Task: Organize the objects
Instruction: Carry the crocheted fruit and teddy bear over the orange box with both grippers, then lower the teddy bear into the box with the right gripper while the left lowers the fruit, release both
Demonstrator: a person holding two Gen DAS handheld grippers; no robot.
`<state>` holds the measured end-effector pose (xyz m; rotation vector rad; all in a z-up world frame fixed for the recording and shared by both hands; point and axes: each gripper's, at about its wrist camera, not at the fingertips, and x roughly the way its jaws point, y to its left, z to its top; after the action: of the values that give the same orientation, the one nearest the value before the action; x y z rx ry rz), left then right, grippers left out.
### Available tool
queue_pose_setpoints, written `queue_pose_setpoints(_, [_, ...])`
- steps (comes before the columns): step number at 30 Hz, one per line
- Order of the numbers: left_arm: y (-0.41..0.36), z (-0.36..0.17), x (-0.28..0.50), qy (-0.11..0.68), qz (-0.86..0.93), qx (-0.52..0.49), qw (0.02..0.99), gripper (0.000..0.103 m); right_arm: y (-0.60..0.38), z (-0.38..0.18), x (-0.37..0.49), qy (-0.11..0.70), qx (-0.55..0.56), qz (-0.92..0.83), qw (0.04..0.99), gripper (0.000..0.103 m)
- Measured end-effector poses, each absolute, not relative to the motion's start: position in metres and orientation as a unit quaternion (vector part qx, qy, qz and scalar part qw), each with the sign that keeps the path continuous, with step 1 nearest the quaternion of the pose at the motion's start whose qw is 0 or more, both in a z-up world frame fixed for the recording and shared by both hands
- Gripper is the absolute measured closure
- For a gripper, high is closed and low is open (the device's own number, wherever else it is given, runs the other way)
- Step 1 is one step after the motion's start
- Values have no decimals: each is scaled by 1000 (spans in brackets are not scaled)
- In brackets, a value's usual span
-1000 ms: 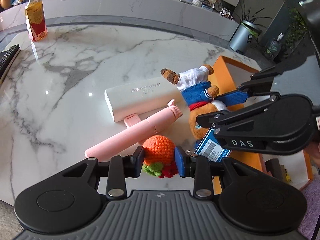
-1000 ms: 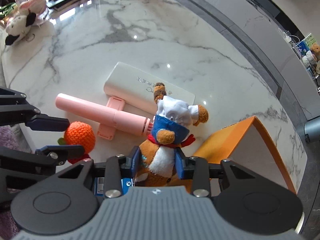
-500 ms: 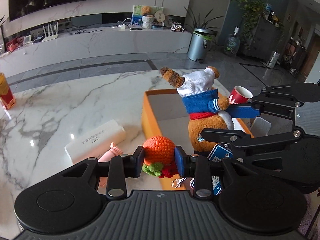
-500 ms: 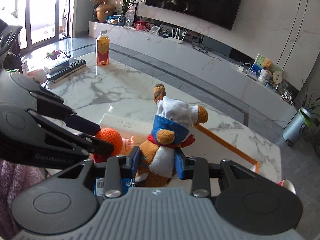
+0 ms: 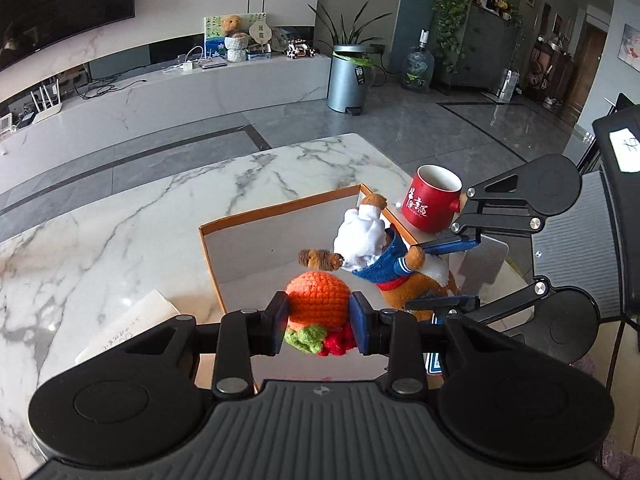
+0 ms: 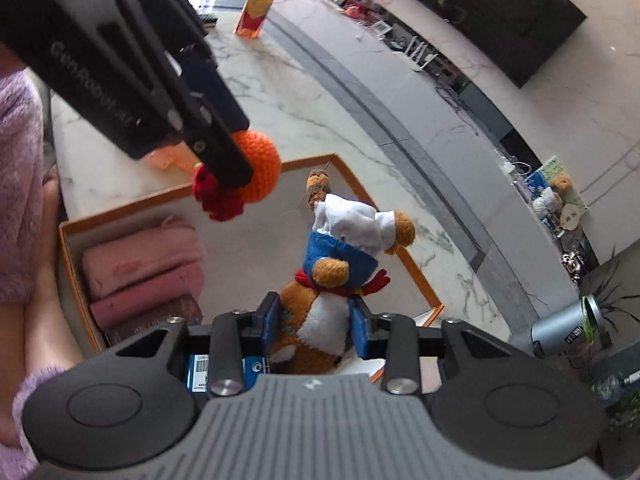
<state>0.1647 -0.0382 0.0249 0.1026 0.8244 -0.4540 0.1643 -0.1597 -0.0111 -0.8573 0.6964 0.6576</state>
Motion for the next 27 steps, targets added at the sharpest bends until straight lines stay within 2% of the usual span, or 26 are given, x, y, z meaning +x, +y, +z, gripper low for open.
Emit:
queue_pose_setpoints(11, [-38, 16, 183, 416, -225, 40, 880, 65, -147, -51, 196, 346, -506, 388, 688, 65])
queue_pose_setpoints(19, [-43, -7, 197, 443, -242, 37, 862, 65, -145, -79, 209, 372, -538, 443, 613, 64])
queue_pose_setpoints(27, [-45, -27, 210, 465, -249, 28, 849, 65, -151, -91, 205, 334, -591, 513, 526, 64])
